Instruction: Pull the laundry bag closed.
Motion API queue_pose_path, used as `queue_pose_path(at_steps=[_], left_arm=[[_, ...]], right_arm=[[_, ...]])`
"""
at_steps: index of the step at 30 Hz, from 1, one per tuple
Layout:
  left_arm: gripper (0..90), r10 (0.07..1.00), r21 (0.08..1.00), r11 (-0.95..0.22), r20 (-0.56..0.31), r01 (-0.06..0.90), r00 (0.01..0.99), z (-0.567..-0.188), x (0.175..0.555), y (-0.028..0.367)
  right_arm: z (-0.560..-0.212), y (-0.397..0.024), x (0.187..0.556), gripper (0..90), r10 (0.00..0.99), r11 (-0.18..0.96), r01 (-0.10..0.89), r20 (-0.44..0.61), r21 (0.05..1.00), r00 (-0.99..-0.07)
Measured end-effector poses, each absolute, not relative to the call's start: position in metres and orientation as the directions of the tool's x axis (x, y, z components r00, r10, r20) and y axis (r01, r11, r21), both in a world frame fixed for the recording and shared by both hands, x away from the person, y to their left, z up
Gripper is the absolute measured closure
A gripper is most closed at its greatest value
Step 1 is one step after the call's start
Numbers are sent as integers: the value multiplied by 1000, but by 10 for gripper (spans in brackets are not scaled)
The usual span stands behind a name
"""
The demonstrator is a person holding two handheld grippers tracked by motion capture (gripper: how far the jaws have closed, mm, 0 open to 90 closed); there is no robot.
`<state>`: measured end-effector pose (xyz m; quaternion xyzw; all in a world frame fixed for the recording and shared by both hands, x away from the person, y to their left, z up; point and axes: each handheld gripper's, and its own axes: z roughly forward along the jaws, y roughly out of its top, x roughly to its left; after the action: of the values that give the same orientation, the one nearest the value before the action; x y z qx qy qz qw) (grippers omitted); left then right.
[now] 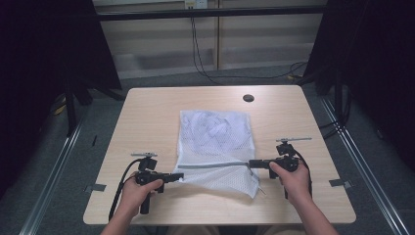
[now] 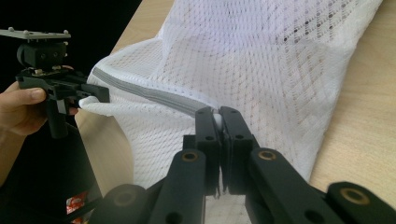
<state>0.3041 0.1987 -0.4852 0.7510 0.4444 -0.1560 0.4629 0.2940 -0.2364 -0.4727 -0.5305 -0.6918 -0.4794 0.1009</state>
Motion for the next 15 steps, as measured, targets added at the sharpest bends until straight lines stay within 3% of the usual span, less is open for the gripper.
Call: queue_pose_path(at_steps=[15], left_arm=[[886,526,555,-174,-647,814,553,-486,305,197]], right_arm=[[-474,-243,295,869,636,-38,836,659,547,-402]])
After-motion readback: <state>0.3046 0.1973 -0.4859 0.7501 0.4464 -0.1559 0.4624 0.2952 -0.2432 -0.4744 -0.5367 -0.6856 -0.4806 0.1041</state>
